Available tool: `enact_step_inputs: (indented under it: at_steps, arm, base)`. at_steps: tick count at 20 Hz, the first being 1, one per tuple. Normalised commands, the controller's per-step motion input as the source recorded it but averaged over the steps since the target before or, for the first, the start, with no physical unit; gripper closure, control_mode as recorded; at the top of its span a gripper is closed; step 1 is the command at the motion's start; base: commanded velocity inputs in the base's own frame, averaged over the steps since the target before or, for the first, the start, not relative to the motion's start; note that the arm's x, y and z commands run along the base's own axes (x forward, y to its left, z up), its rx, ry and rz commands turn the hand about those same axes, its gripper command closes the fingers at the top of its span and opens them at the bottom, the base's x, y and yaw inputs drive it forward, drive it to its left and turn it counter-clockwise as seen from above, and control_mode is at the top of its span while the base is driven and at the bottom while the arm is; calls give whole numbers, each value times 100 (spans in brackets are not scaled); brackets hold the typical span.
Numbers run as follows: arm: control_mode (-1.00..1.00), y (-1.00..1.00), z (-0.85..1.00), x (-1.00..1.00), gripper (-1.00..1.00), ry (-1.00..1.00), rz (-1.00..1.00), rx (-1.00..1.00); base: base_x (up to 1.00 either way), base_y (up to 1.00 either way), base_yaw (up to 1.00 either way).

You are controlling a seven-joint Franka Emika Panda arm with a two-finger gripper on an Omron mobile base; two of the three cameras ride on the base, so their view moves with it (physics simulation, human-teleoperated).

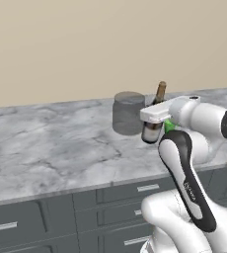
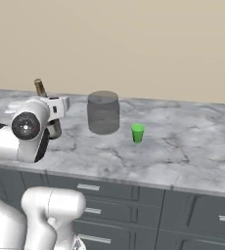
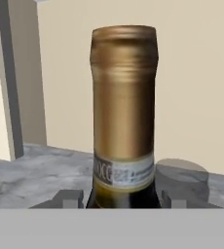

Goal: Open the cabinet directly in front. Then move the wine and the cup to the dining counter with the jar on it.

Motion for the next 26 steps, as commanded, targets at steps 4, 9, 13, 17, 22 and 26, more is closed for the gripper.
enact_step_inputs:
  at_steps: [4, 9, 13, 17, 22, 26]
  arm:
    - [-100, -79, -38, 85, 100, 11, 1, 0]
    - [-100, -45, -45, 100, 100, 11, -1, 0]
    - [-100, -4, -40, 100, 100, 16, -11, -4]
    - [-100, 0, -40, 99, 100, 1, -9, -12]
    - [-100, 0, -31, 58, 100, 0, -2, -7]
    - [-100, -8, -7, 15, 100, 19, -1, 4]
  base:
    - [0, 0, 0]
    - [0, 0, 0]
    - [0, 0, 0]
    - [0, 0, 0]
    - [0, 0, 0]
    - [0, 0, 0]
